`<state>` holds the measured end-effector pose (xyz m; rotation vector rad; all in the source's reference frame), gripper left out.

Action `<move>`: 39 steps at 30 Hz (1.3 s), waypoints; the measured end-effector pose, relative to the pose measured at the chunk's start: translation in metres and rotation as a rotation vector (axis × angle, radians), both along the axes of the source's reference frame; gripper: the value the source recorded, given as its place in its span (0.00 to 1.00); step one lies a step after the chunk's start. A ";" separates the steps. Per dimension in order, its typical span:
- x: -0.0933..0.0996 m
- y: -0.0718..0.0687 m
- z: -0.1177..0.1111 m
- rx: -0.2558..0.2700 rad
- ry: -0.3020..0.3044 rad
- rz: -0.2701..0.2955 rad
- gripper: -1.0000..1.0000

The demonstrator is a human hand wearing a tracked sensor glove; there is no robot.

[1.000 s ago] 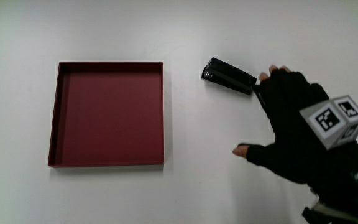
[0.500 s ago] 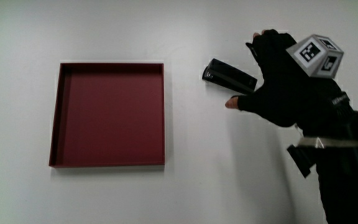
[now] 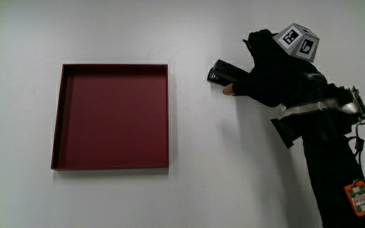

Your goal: Pick stapper from desk

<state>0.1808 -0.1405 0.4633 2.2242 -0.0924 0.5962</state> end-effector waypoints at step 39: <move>0.000 0.000 0.036 0.116 -0.005 0.062 1.00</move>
